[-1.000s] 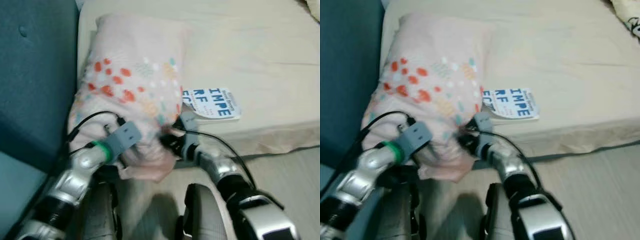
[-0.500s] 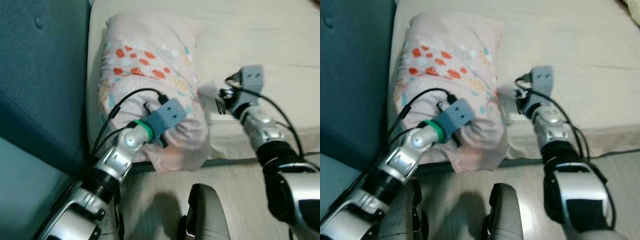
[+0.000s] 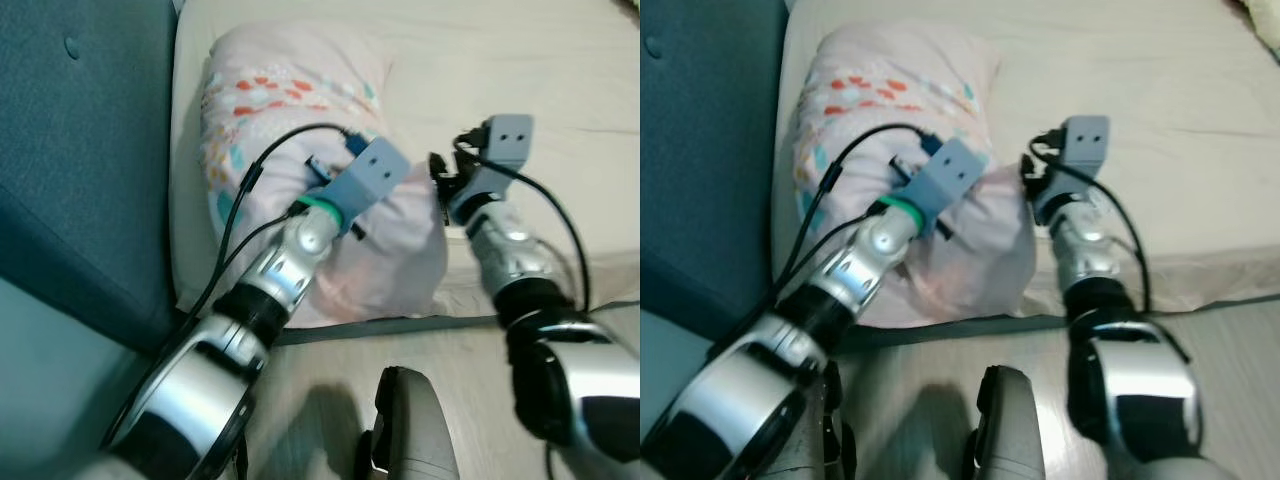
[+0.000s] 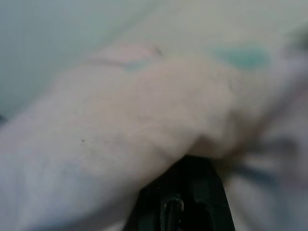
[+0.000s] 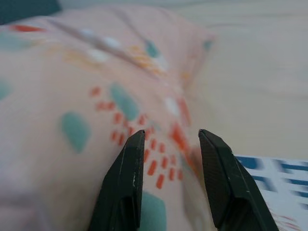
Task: Clean up the room
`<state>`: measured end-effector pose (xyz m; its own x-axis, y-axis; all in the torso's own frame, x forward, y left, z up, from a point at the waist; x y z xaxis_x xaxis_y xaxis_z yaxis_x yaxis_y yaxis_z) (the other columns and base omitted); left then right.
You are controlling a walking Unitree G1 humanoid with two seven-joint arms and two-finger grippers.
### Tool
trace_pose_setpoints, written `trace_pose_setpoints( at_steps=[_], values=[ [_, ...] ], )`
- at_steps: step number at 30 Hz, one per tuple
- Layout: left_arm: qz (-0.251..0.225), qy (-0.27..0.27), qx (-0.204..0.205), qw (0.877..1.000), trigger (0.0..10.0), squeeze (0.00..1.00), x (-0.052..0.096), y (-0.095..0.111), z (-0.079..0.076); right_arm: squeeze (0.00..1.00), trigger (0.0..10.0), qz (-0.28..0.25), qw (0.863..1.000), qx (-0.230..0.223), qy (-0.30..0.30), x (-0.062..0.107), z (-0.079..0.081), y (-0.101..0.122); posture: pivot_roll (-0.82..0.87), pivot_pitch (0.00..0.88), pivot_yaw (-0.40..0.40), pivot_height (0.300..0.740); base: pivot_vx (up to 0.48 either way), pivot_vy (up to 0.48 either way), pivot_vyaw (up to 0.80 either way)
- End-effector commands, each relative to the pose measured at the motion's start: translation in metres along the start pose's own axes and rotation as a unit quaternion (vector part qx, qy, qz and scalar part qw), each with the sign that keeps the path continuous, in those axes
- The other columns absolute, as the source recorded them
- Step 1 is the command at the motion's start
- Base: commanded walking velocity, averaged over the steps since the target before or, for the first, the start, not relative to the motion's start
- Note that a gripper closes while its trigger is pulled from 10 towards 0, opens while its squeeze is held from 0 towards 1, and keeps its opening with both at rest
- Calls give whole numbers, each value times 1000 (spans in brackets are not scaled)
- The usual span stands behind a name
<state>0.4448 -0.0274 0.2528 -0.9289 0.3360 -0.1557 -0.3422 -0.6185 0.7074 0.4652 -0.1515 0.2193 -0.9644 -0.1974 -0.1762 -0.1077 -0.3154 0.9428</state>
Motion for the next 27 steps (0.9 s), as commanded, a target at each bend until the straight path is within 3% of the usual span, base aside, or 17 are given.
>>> trace_pose_setpoints(
  at_steps=[1,2,4,7,8,9,10,13,16,19,21,23,26,27],
  values=[
    [-5,24,10,1000,10000,0,-2,5,6,0,10000,3,1000,-7,-4,6,-6,-7,12,166,52,576,0,0,0],
    [0,72,20,997,10000,0,-5,11,25,0,10000,0,1000,-20,-4,8,-2,-14,11,164,53,576,0,0,0],
    [0,83,20,996,10000,0,-6,13,30,0,10000,0,1000,-25,-6,8,-2,-16,11,164,53,576,0,0,0],
    [2,64,15,998,10000,0,-5,7,22,0,10000,-1,1000,-26,-6,10,-1,-20,4,164,55,576,0,0,0],
    [8,24,5,1000,10000,0,-2,-2,6,0,10000,-1,999,-31,-7,12,-1,-22,16,170,53,576,0,0,0],
    [8,24,5,1000,10000,0,-2,-2,6,0,10000,-1,999,-31,-7,12,-1,-22,16,170,53,576,0,0,0],
    [15,-10,-4,1000,10000,0,2,-12,-9,0,10000,-1,999,-34,-8,14,-2,-24,16,170,53,576,0,0,0],
    [37,-119,-31,992,10000,0,28,-60,-51,0,10000,10,999,-43,1,22,1,-40,26,176,48,576,0,0,0],
    [42,-138,-37,989,10000,0,35,-70,-58,0,10000,11,999,-44,3,23,2,-42,23,179,46,576,0,0,0],
    [67,-222,-61,971,10000,0,68,-117,-72,0,10000,4,999,-36,-6,24,0,-38,21,181,42,576,0,0,0],
    [81,-244,-76,963,10000,0,86,-143,-65,0,10000,-5,999,-27,-16,25,-5,-31,28,180,38,576,0,0,0],
    [84,-246,-79,962,10000,0,91,-150,-61,0,10000,-7,999,-26,-18,26,-7,-28,28,180,38,576,0,0,0],
    [89,-228,-72,967,10000,0,101,-161,-36,0,10000,17,1000,10,-16,32,-13,-34,33,179,34,576,0,0,0],
    [89,-228,-72,967,10000,0,101,-161,-36,0,10000,17,1000,10,-16,32,-13,-34,33,179,34,576,0,0,0]
  ],
)
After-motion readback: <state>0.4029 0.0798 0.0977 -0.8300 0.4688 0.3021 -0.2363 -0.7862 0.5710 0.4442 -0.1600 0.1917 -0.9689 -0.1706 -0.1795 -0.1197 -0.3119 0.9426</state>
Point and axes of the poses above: a point about 5 cm out from each wrist's last joint towards the gripper, its own x axis pointing back from the gripper into the wrist, its own y axis along the axis of the wrist's last joint, z = x × y, the point moved 6 cm from there along -x, pointing out of the wrist towards the gripper, and after that the axes turned 11 degrees about -x, right-handed, at the moved point
